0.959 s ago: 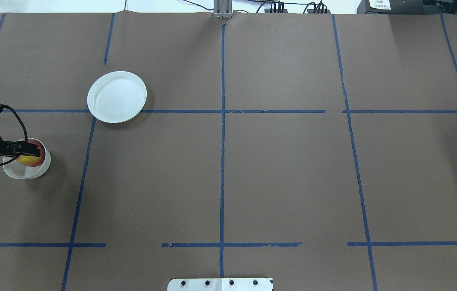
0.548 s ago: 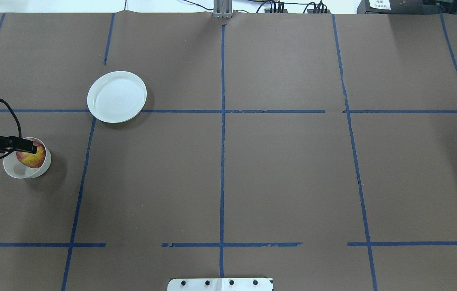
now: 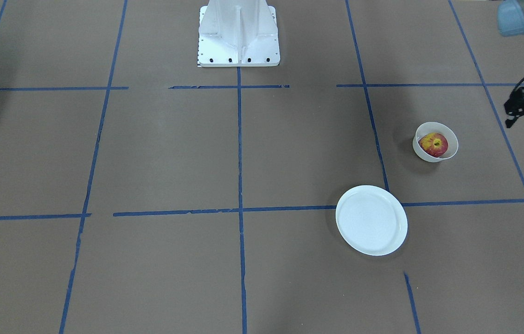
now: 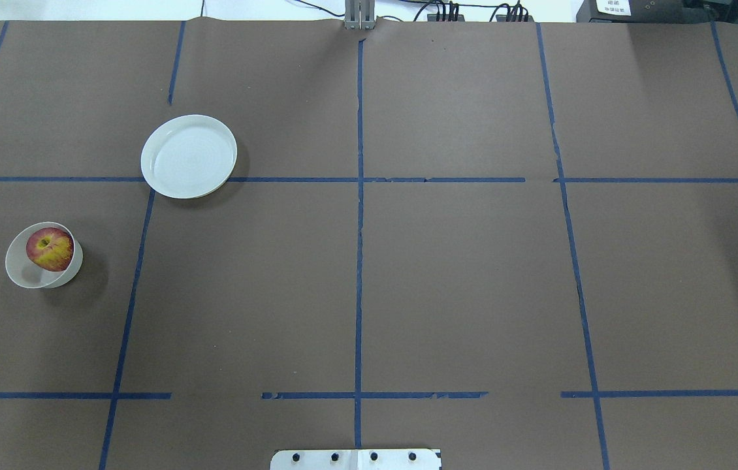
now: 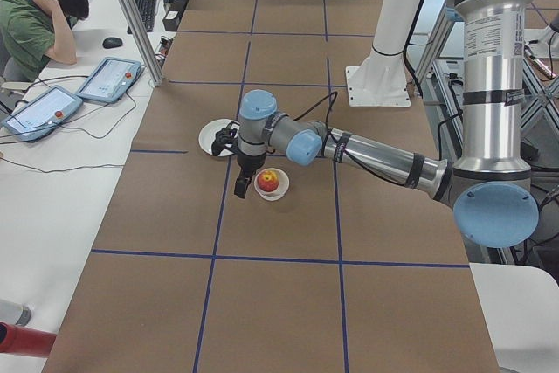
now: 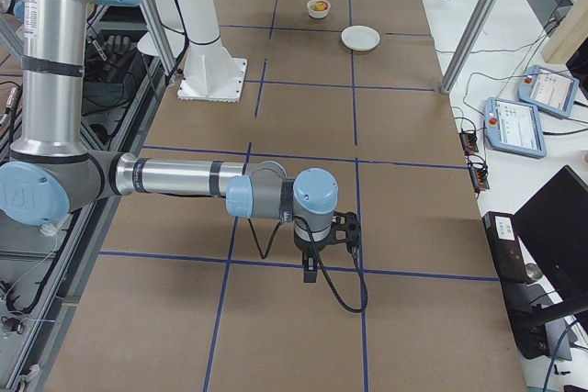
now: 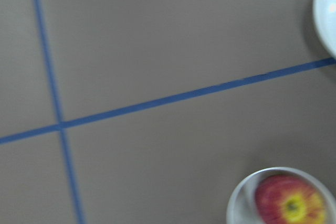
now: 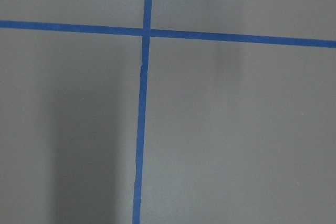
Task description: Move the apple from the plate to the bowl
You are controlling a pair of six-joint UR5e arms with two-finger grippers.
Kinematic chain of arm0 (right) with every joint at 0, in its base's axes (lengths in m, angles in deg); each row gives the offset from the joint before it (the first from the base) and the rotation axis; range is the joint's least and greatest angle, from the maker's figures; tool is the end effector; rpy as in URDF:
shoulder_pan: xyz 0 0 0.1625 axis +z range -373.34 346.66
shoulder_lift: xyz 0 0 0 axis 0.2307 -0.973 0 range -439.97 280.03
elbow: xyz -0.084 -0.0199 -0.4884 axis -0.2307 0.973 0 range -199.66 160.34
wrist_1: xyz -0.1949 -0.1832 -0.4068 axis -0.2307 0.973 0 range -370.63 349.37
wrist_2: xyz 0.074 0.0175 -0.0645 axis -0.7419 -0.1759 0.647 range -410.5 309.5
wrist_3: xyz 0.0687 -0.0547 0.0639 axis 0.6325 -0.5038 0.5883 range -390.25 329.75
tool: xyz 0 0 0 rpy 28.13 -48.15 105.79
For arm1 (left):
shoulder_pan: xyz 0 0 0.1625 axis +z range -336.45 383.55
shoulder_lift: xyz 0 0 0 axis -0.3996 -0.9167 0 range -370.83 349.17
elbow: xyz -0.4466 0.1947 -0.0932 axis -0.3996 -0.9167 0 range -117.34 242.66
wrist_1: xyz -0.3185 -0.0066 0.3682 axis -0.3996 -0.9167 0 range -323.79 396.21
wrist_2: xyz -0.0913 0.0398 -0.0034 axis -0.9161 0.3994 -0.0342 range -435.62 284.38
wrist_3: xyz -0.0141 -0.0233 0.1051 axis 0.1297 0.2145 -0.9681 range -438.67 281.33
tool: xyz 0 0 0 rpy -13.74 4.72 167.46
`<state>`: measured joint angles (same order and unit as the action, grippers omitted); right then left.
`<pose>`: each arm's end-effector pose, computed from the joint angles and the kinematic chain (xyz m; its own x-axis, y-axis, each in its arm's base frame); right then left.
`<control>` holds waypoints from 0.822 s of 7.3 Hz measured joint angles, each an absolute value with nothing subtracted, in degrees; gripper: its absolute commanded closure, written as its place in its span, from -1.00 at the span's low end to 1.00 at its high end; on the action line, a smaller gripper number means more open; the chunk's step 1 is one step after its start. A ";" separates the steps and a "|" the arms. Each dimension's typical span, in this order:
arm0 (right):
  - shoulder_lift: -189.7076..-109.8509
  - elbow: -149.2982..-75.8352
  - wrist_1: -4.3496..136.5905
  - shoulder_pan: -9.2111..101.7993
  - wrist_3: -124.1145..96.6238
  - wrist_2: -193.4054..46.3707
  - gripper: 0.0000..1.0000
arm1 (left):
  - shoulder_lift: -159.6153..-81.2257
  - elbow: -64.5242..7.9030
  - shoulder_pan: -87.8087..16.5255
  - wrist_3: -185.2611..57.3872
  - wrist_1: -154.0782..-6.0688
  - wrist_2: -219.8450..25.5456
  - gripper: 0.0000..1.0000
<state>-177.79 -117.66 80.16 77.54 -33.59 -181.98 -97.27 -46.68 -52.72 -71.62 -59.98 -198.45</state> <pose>0.0690 -0.4987 0.7348 0.7486 -0.0398 0.6618 0.0284 0.9992 0.0280 0.0574 -0.5484 0.5774 0.7893 0.2830 -0.5448 -0.1243 0.9427 0.3097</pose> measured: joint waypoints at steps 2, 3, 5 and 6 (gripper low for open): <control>-177.80 -117.66 80.16 77.54 -33.59 -181.98 -1.00 | -99.09 -44.72 -62.79 -83.19 -48.68 -200.85 -1.00; -177.79 -117.66 80.16 77.54 -33.59 -181.98 -1.00 | -98.58 -42.83 -64.96 -84.73 -46.71 -205.06 -1.00; -177.79 -117.66 80.16 77.54 -33.58 -181.98 -1.00 | -96.73 -39.90 -66.12 -85.45 -46.10 -211.79 -1.00; -177.79 -117.66 80.17 77.54 -33.59 -181.98 -1.00 | -96.01 -39.86 -66.22 -85.48 -46.03 -212.79 -1.00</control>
<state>-177.79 -117.66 80.17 77.54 -33.59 -181.98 -96.01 -39.86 -66.22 -85.48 -46.03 -212.79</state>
